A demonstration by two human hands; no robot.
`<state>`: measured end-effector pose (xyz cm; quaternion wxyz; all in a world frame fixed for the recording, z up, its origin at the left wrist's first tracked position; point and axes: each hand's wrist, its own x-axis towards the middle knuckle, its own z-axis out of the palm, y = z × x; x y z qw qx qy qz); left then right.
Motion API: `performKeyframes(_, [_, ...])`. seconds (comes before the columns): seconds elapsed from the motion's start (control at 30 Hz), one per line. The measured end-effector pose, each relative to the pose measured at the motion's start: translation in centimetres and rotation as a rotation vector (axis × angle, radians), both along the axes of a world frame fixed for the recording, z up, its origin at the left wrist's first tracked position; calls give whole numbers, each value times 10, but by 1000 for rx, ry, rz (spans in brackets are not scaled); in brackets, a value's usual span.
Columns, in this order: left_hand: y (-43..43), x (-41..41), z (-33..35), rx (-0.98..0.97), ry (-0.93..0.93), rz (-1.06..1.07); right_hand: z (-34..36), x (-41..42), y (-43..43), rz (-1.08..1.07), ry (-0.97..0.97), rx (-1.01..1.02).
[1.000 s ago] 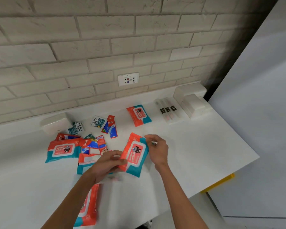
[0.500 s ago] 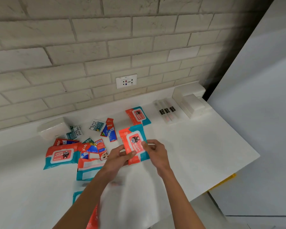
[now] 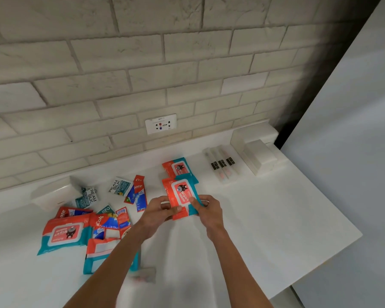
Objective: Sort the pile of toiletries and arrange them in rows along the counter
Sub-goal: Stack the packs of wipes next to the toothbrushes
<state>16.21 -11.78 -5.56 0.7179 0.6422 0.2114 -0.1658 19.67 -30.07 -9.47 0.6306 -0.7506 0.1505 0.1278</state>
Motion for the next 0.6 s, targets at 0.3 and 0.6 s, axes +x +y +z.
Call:
performKeyframes(0.3, [-4,68,-20,172,7,72,-5,68,6,28,-24,-39])
performKeyframes(0.6, [-8,122,-38,520,44,204,-12,118,16,117,-80,-159])
